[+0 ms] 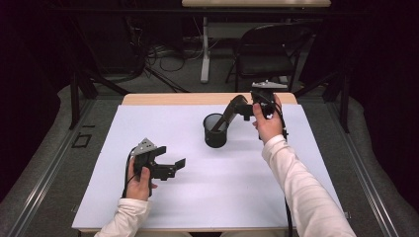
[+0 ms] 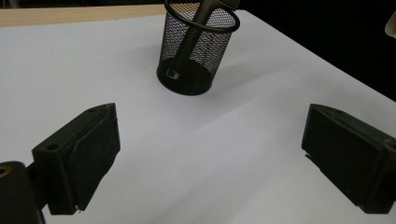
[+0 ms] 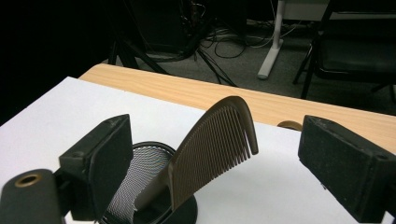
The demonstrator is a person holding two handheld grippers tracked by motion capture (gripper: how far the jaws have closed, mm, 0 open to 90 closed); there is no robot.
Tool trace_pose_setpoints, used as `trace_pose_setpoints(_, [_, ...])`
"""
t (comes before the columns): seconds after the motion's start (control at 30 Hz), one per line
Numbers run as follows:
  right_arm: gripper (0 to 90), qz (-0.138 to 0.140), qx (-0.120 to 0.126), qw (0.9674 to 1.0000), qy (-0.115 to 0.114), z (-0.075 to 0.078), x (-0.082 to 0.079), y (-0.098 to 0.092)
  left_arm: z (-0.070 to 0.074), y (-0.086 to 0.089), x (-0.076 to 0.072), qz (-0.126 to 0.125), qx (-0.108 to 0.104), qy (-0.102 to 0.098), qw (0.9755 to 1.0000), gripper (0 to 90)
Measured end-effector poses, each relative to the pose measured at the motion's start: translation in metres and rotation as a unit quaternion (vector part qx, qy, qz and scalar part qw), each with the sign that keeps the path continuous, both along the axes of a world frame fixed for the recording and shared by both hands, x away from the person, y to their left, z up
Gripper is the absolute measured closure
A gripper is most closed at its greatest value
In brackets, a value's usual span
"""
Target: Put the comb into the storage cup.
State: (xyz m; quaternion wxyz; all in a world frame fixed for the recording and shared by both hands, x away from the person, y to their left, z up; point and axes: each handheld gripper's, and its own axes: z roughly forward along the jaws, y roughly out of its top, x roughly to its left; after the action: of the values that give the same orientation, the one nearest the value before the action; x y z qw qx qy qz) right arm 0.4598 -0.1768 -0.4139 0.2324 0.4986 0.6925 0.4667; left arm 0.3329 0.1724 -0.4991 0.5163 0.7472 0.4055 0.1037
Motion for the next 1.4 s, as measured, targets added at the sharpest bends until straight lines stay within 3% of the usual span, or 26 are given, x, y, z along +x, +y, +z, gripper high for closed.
trace_pose_setpoints(0.4, [3.6, 0.008, -0.011, 0.9999, -0.005, 0.002, -0.001, 0.003, 0.000, 0.000, 0.000, -0.001, 0.000, -0.001, 1.0000, 4.8])
trace_pose_setpoints(0.83, [2.3, 0.020, -0.022, 0.9995, -0.007, 0.004, -0.005, 0.006, 0.002, 0.002, 0.000, -0.004, -0.004, 0.003, 1.0000, 4.8])
trace_pose_setpoints(1.17, [0.0, 0.041, -0.035, 0.9984, -0.013, 0.012, -0.022, 0.004, 0.011, 0.007, -0.002, -0.008, -0.009, -0.002, 0.9999, 4.8])
trace_pose_setpoints(1.4, [0.0, 0.049, -0.030, 0.9982, -0.017, 0.016, -0.037, 0.001, 0.019, 0.016, -0.002, -0.002, -0.015, -0.007, 0.9999, 4.8])
